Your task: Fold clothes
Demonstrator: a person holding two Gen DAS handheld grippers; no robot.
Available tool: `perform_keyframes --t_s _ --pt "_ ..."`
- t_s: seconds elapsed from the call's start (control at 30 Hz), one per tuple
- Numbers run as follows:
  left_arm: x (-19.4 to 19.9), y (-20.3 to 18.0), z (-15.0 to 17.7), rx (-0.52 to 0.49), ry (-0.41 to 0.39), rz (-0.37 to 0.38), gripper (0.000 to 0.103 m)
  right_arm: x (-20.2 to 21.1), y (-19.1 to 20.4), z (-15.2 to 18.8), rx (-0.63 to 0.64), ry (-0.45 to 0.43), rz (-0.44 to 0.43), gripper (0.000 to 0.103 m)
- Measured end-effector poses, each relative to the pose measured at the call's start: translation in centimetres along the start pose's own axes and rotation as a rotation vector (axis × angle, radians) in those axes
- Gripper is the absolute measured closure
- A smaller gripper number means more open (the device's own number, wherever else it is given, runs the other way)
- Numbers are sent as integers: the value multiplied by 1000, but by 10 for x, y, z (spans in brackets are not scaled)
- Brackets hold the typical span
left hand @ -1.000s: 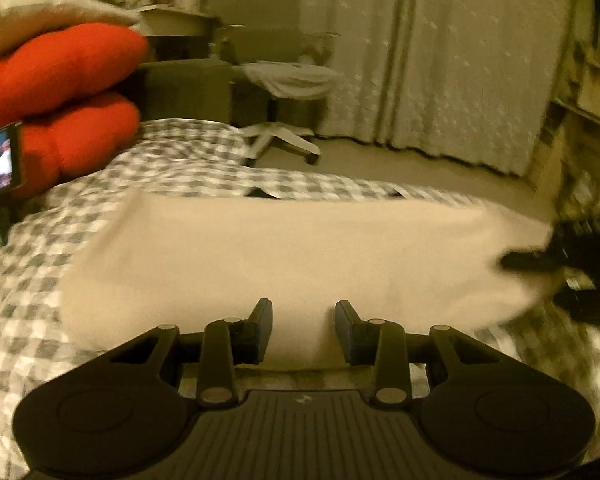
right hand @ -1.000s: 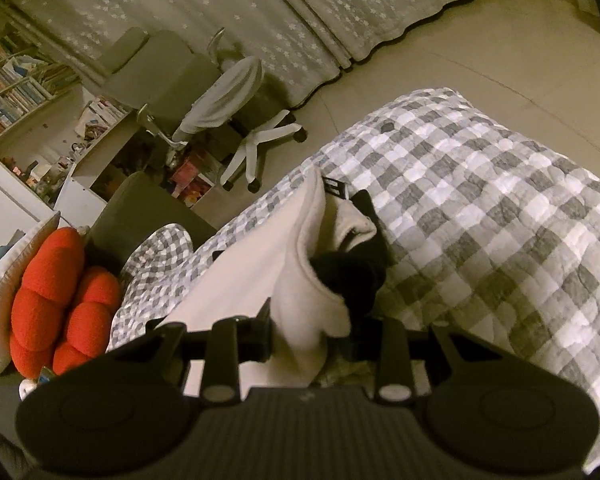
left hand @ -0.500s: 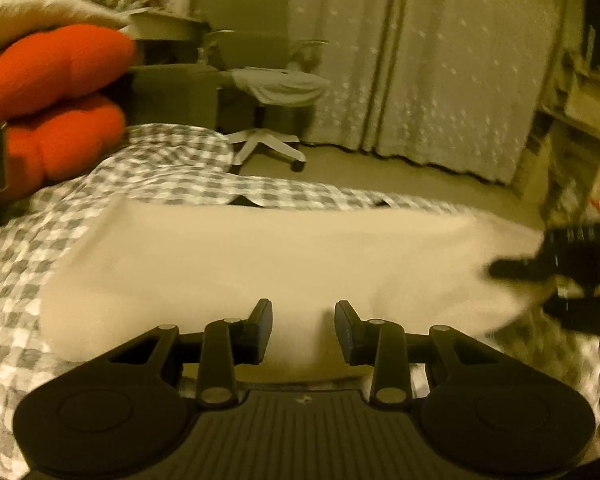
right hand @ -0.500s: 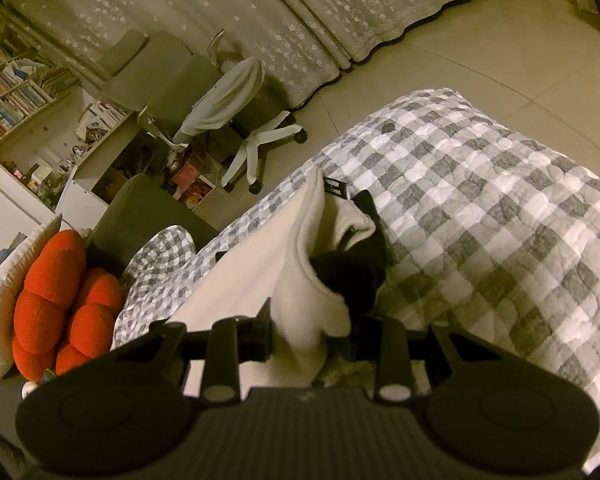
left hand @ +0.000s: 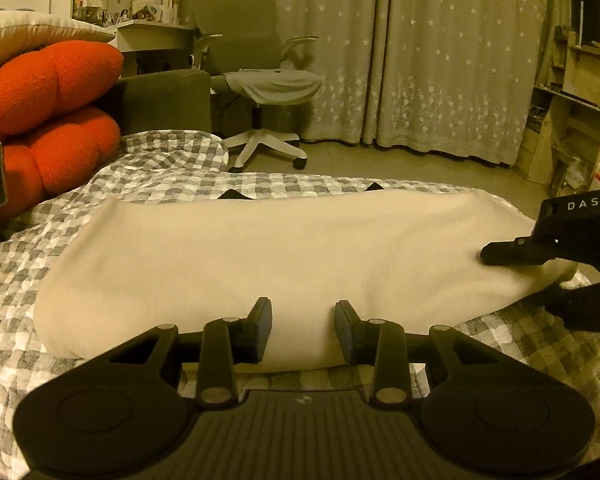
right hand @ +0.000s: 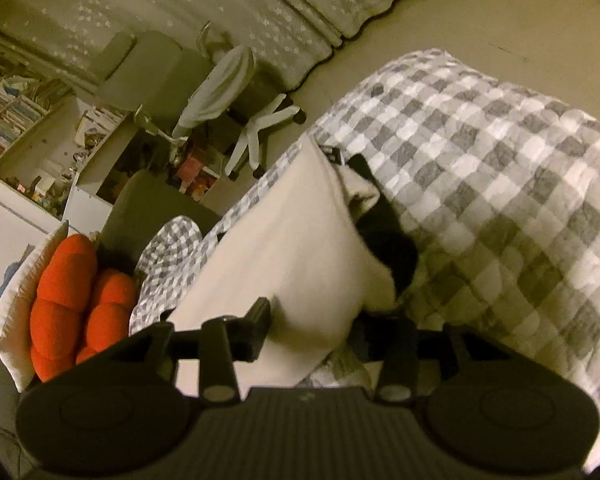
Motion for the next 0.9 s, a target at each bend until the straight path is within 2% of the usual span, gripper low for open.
perform_keyframes --t_s 0.03,0.13,0.3,0.4,0.9 --pt "0 0 0 0 1 1 69 1 0 -1 5 -5 1 77" --pt "0 1 0 1 3 3 69 4 7 0 52 -31 10 80" --pt "0 3 0 1 8 6 69 9 20 0 124 -70 18 82" --pt "0 3 1 -1 10 5 69 5 13 -1 91 -42 43 82" --pt "2 6 0 -7 21 -16 69 3 9 0 67 -29 48 80"
Point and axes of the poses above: each gripper's, at about its wrist camera, not at the fingertips, and x roughly against the way its jaws point, y to its left, z to its underside, the point moved 4 cm from there along -x, roughly the way its jaws point, and after that the axes turned 4 degrees about y, right-handed, at the moved point
